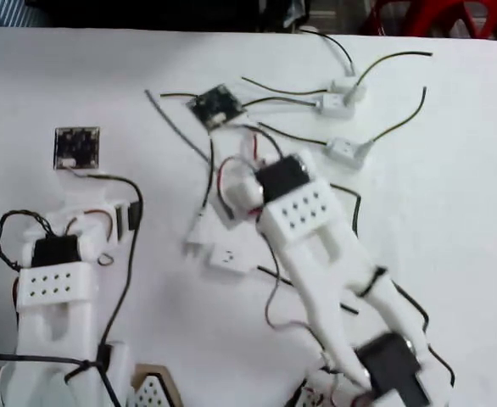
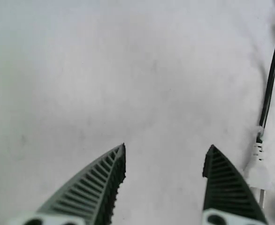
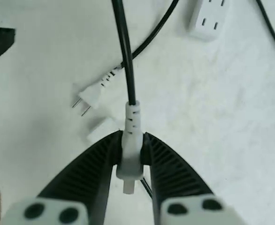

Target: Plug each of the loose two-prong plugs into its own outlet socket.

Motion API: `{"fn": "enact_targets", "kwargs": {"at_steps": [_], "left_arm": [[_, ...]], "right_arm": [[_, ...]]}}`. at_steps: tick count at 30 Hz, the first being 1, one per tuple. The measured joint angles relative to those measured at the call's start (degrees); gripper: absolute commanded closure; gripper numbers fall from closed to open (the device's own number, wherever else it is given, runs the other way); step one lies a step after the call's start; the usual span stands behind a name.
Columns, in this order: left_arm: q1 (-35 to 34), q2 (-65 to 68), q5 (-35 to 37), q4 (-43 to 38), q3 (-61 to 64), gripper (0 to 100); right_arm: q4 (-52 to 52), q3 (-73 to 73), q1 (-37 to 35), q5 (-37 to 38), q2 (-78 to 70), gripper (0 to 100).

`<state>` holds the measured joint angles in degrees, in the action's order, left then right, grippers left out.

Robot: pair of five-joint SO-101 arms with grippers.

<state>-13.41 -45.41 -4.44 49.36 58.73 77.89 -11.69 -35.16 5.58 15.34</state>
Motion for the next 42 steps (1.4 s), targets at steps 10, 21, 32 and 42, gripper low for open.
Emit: {"fn": "enact_targets", "kwargs": {"at_steps": [10,21,32,42], "left_arm": [[10.73,0.00,6.95,0.00,-7.91,74],[21.45,0.00,7.12,-5.19,-9.67,74],[30.86,0.00,7.12,0.70,-13.19,73],[34.20,-0.09,0.97,0.88,-14.24,73]], "right_arm": [[-18.99,-23.47,-1.32,-6.42,22.51,98.1],[-31.03,-41.41,-1.32,-6.77,37.27,98.1],[-36.31,-44.84,0.09,-6.86,35.52,98.1],[-40.09,-45.01,4.13,-6.77,28.92,98.1]]}}
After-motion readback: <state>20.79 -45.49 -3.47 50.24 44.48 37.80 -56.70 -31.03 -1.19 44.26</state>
